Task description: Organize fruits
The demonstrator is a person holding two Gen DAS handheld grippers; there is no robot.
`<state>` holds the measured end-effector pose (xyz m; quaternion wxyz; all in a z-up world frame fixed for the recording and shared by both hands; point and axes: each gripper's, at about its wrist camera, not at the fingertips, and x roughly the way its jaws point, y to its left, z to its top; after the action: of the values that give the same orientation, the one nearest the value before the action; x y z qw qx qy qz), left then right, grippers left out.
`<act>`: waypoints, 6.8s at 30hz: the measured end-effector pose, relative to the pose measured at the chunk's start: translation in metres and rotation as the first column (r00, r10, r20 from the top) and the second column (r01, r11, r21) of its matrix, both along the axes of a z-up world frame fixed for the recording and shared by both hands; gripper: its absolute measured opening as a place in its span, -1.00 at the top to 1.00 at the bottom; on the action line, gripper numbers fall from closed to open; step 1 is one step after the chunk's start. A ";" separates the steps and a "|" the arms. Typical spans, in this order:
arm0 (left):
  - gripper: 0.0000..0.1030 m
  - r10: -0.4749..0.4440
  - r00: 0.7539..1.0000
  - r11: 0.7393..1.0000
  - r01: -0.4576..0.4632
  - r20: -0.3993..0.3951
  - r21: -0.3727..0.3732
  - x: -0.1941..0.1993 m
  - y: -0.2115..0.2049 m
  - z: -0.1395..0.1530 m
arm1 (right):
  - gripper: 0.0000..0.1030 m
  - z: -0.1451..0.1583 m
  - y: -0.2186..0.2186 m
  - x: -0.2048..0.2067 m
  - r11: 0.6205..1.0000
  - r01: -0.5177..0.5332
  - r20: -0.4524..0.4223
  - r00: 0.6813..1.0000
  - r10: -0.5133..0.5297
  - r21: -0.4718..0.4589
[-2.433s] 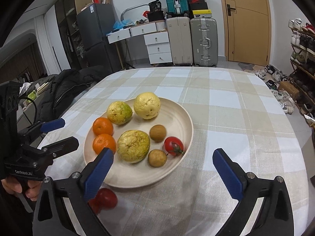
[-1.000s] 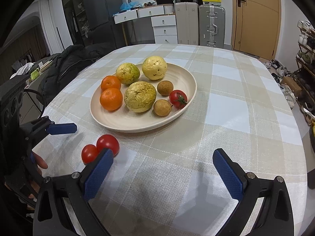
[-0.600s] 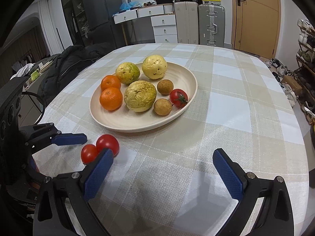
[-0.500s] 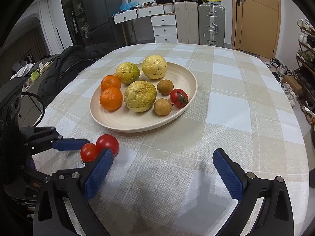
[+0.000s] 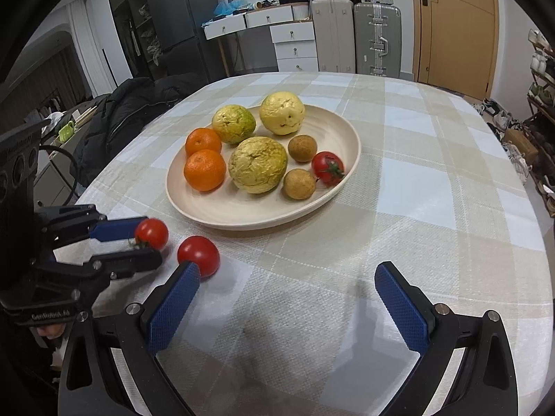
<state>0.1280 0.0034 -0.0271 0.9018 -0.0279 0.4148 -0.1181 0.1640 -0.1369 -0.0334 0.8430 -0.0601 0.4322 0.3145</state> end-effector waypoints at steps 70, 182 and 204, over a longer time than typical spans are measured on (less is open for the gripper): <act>0.41 0.086 0.994 0.994 -0.081 0.072 -0.070 0.000 0.017 0.020 | 0.39 0.027 0.017 -0.014 0.990 -0.074 0.088 0.994 0.063 0.123; -0.98 0.271 0.909 0.954 -0.297 0.318 0.034 -0.007 0.021 0.034 | -1.00 0.042 -0.025 -0.024 0.969 -0.012 0.287 0.956 -0.062 0.247; -0.98 0.255 0.889 0.955 -0.292 0.380 0.041 -0.021 0.014 0.041 | -1.00 0.046 -0.030 -0.032 0.959 -0.030 0.347 0.935 -0.072 0.280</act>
<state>0.1066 0.0177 0.0137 0.9716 -0.0193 0.2343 0.0275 0.1317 -0.1674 0.0128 0.9102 0.0093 0.2252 0.3474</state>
